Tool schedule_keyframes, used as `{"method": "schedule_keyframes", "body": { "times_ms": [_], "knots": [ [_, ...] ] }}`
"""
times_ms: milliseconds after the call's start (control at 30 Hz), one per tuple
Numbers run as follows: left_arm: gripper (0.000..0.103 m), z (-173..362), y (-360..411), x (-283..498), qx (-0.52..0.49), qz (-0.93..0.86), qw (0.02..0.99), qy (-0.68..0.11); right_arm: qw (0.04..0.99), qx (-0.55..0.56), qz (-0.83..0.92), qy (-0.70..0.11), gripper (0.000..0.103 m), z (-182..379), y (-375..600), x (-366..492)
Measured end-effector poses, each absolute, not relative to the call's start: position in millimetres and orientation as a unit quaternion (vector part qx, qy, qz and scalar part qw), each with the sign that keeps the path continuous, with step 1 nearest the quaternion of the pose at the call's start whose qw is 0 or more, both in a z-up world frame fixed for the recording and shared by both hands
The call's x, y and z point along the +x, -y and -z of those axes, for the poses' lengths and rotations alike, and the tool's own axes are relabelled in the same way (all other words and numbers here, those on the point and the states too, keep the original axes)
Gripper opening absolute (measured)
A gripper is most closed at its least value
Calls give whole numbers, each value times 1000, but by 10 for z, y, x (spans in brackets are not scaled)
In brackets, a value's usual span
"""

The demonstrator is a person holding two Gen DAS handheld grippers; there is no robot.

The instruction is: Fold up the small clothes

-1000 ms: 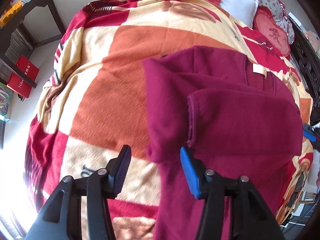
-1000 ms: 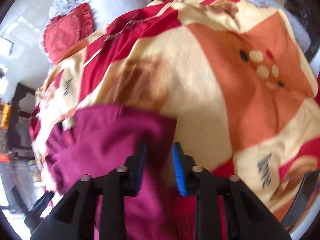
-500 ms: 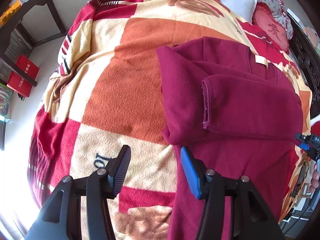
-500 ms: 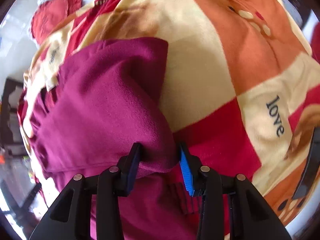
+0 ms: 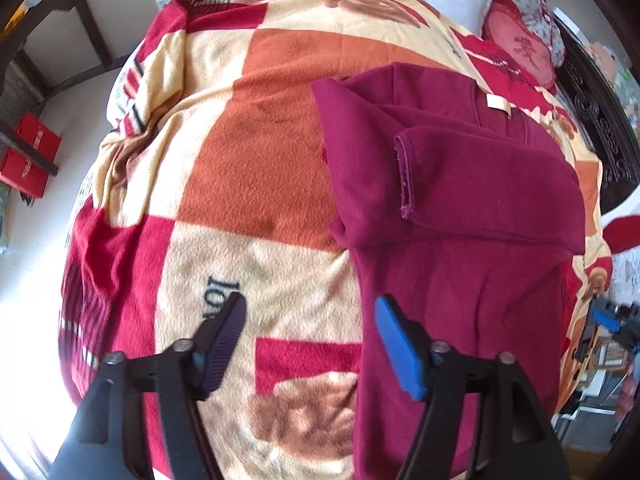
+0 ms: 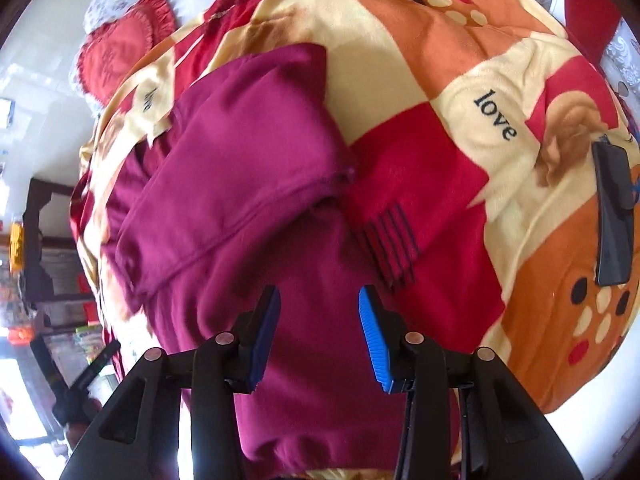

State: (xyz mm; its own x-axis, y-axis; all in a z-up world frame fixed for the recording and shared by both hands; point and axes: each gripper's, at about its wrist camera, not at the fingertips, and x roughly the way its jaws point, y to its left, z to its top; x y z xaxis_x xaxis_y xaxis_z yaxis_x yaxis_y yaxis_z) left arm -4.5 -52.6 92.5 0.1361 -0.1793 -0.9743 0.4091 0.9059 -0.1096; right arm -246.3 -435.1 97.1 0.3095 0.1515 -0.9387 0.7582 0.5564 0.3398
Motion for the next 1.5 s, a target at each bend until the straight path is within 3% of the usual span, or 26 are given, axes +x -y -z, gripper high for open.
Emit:
{"method": "schedule_keyframes", "body": {
  "times_ms": [300, 733, 967, 1500],
  "knots": [
    [77, -774, 350, -618, 71, 183, 720, -666, 698, 354, 164, -601, 27, -810, 4322, -2670],
    [77, -551, -43, -1551, 74, 159, 663, -728, 631, 312, 90, -705, 31, -249, 3996, -3559],
    [77, -450, 48, -1803, 84, 160, 643, -744, 616, 359, 107, -693, 32, -90, 3997, -3805],
    [72, -248, 415, -2069, 109, 174, 623, -755, 626, 332, 89, -700, 32, -68, 3771, -3615]
  ]
}}
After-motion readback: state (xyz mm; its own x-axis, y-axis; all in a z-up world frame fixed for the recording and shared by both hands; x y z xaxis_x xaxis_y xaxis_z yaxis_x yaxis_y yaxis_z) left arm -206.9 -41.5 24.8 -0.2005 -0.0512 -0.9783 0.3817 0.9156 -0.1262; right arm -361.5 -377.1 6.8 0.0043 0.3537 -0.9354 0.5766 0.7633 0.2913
